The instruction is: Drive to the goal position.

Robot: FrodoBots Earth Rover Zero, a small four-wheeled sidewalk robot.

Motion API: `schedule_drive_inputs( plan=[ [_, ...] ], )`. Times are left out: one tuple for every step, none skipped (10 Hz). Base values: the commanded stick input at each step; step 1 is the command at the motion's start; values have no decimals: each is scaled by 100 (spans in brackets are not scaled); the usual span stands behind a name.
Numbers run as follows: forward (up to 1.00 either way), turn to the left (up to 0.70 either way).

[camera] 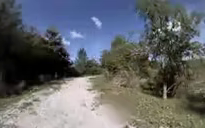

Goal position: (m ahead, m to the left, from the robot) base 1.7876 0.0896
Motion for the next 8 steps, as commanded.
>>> schedule_drive_inputs(
  plan=[
    [85,0],
    [85,0],
    [85,0],
    [85,0],
    [85,0],
    [85,0],
    [85,21],
    [85,34]
  ],
)
